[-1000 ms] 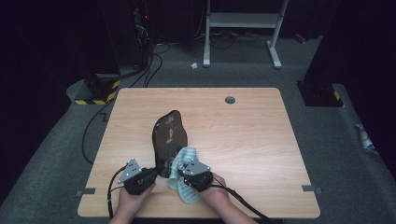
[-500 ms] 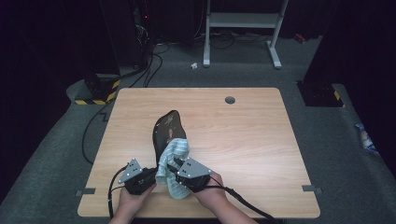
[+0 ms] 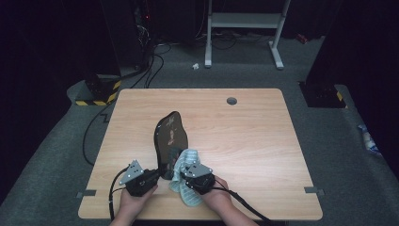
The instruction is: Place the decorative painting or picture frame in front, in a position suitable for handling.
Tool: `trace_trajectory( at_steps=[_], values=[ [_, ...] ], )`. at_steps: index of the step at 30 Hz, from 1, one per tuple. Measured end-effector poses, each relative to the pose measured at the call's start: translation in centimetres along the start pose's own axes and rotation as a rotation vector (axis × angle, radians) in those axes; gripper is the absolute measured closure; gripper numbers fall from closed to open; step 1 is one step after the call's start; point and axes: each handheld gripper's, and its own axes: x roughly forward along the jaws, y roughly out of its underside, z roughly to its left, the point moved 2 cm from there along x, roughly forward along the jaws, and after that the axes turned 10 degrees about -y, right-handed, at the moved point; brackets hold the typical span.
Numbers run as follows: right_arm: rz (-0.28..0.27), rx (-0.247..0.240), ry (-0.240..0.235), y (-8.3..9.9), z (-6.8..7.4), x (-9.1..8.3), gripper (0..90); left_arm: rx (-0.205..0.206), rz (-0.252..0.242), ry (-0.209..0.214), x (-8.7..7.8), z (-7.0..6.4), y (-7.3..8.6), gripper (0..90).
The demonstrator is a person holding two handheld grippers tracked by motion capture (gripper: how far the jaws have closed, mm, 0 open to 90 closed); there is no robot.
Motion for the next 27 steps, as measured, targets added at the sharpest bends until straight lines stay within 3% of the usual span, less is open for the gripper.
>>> trace_trajectory(
  at_steps=[5, 12, 18, 22, 27],
  values=[
    [-0.063, -0.019, -0.007, -1.5, 0.7, -1.2, 72.6, 0.002, 0.003, 0.003, 0.0, -0.1, 0.0, 89.9],
    [-0.176, -0.091, -0.007, -6.0, 2.0, -3.8, 72.5, 0.006, 0.005, 0.0, 0.0, 0.0, 0.0, 90.0],
    [-0.231, -0.108, 0.008, -8.5, 1.4, -4.9, 72.5, 0.009, 0.005, 0.001, 0.0, 0.0, 0.1, 89.9],
    [-0.211, -0.11, -0.001, -8.0, 1.4, -4.5, 72.6, 0.007, 0.006, 0.001, 0.0, 0.1, 0.1, 90.0],
    [-0.145, -0.09, -0.008, -5.7, 1.2, -3.1, 72.6, 0.003, -0.001, 0.0, -0.1, 0.1, 0.0, 90.0]
  ],
)
